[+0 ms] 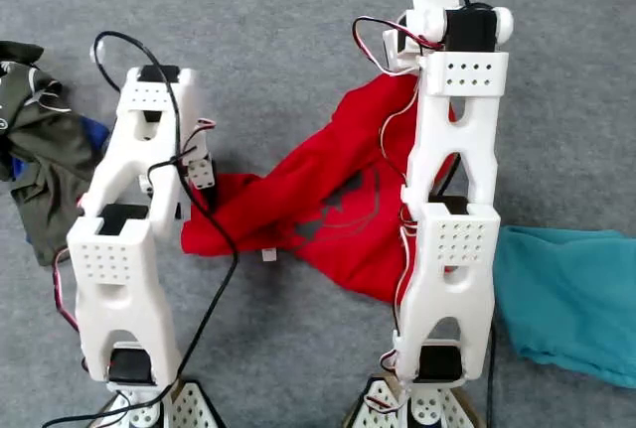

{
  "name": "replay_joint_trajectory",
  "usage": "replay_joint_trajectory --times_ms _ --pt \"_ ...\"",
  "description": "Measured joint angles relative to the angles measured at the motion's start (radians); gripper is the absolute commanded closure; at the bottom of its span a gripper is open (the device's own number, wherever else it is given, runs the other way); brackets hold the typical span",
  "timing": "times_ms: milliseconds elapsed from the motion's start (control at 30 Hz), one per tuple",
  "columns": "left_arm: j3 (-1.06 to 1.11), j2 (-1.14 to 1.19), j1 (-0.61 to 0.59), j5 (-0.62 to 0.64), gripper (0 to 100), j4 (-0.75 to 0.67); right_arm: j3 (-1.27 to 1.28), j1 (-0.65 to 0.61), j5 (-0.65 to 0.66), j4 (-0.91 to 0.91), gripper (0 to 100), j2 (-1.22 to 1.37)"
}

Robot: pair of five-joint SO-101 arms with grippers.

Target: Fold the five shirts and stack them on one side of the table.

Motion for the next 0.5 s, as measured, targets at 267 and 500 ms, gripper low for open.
replay_joint_trajectory --times_ms 267,500 --pt "0.107 0.000 0.011 0.003 73 0.000 0.000 0.000 0.000 0.000 99.3 0.000" --pt "0.120 0.000 0.044 0.029 79 0.000 0.000 0.000 0.000 0.000 99.3 0.000"
